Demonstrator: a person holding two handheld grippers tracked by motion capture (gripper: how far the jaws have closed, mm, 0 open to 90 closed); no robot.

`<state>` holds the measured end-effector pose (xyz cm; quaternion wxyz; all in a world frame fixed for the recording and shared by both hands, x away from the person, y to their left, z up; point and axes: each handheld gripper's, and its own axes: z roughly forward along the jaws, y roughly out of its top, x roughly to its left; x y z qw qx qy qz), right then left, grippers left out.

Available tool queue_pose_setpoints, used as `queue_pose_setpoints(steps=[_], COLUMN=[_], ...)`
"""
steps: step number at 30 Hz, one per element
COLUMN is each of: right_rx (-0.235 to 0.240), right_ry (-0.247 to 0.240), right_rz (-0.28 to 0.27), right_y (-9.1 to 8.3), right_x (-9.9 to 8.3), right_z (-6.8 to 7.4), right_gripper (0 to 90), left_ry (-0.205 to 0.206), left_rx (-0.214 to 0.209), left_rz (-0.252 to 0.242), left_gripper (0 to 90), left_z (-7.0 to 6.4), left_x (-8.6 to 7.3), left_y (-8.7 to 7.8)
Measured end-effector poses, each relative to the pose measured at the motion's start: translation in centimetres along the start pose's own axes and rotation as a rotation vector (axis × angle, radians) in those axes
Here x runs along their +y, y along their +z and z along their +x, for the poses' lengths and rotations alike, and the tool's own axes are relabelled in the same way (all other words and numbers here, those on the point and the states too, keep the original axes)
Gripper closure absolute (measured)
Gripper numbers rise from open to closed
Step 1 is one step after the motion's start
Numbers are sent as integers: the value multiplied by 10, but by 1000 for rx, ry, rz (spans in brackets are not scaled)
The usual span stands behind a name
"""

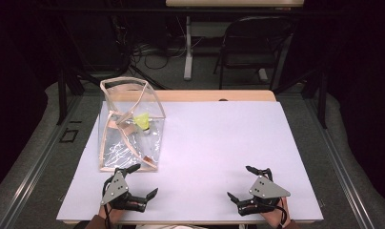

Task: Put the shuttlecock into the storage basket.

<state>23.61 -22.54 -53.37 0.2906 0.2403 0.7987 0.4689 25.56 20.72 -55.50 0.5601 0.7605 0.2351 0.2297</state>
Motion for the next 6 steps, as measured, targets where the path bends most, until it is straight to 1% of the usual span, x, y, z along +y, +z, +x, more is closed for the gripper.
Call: queue_pose_setpoints(steps=[2, 4, 6], right_rx=[4, 19, 21], right_ry=[1, 6, 6], right_rz=[-8, -14, -18], right_y=[-1, -2, -1], right_x=[-1, -1, -1], right_z=[-1, -1, -2], right_gripper=[0, 0, 0], left_ry=[-2, 0, 1], left_rx=[0, -1, -2], left_rz=[0, 2, 3], left_gripper=[0, 0, 0], left_z=[0, 0, 0], left_x=[0, 0, 0], left_y=[0, 1, 1])
